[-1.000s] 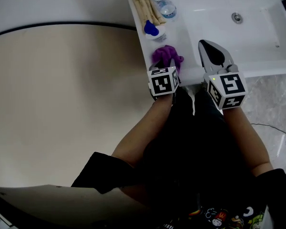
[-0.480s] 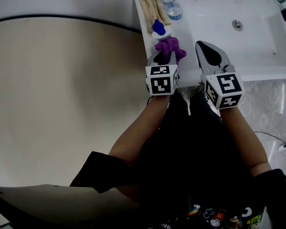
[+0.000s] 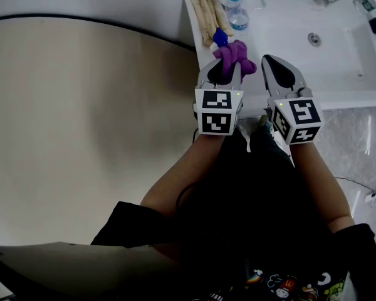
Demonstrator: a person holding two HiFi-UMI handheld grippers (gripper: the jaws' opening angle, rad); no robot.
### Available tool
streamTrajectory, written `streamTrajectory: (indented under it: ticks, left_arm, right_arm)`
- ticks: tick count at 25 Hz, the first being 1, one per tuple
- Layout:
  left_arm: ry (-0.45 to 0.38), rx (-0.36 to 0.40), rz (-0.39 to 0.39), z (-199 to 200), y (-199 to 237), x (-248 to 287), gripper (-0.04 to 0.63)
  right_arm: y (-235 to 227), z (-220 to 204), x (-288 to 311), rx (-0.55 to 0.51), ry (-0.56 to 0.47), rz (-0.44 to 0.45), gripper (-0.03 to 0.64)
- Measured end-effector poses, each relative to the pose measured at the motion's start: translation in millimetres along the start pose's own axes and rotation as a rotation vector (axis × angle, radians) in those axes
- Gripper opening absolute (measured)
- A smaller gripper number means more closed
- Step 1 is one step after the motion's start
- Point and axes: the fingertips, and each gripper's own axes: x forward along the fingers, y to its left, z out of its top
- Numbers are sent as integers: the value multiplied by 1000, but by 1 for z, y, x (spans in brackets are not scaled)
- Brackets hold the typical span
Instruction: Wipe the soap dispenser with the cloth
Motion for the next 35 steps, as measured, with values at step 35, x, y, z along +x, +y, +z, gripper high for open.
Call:
streamTrajectory:
  ticks: [35]
  left_arm:
    - [81,-7,-18,-42,12,13,106]
  right_arm:
    - [3,-11,1,6,19,-27,21]
